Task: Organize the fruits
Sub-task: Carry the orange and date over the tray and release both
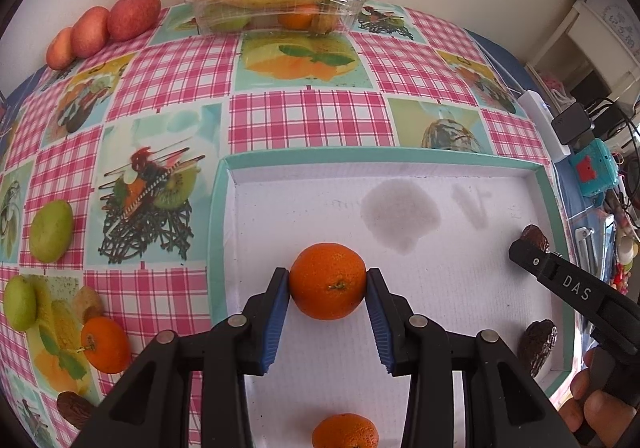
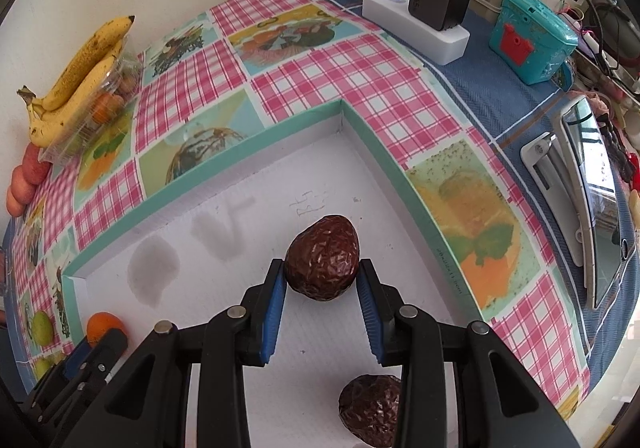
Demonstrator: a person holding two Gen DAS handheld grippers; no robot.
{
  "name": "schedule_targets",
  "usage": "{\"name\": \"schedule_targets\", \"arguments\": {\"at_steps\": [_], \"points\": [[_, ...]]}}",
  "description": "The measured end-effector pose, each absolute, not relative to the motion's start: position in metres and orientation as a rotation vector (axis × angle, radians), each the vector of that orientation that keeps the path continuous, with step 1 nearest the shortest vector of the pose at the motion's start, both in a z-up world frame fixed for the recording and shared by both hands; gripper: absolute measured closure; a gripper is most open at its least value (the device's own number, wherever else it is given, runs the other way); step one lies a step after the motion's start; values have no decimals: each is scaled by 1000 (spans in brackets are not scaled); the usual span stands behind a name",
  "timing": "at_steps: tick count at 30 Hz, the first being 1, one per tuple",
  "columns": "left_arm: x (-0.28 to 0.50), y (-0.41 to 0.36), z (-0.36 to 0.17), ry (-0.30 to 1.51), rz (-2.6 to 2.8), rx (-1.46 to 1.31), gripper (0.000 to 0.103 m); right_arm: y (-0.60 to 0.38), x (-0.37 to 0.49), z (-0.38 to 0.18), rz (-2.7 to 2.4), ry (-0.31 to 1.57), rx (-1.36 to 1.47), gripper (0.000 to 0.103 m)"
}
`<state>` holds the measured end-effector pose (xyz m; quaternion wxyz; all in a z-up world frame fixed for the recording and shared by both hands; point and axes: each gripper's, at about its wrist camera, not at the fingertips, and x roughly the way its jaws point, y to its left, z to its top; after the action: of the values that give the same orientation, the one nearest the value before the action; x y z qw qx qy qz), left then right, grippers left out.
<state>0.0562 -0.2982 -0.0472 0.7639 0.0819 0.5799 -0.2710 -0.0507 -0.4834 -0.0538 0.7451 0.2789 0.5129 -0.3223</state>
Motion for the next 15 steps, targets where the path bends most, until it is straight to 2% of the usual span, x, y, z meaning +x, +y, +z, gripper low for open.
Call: {"name": "schedule_targets", "arguments": {"at_steps": [10, 13, 15], "points": [[57, -301, -46, 1270, -586, 192, 60, -483, -48, -53, -709, 1129, 605, 65], [57, -301, -44, 1272, -591, 192, 50, -485, -49, -53, -723, 1131, 603, 66], [56, -301, -40, 1262, -599, 197, 48, -485, -49, -53, -725, 1131, 606, 64]]}}
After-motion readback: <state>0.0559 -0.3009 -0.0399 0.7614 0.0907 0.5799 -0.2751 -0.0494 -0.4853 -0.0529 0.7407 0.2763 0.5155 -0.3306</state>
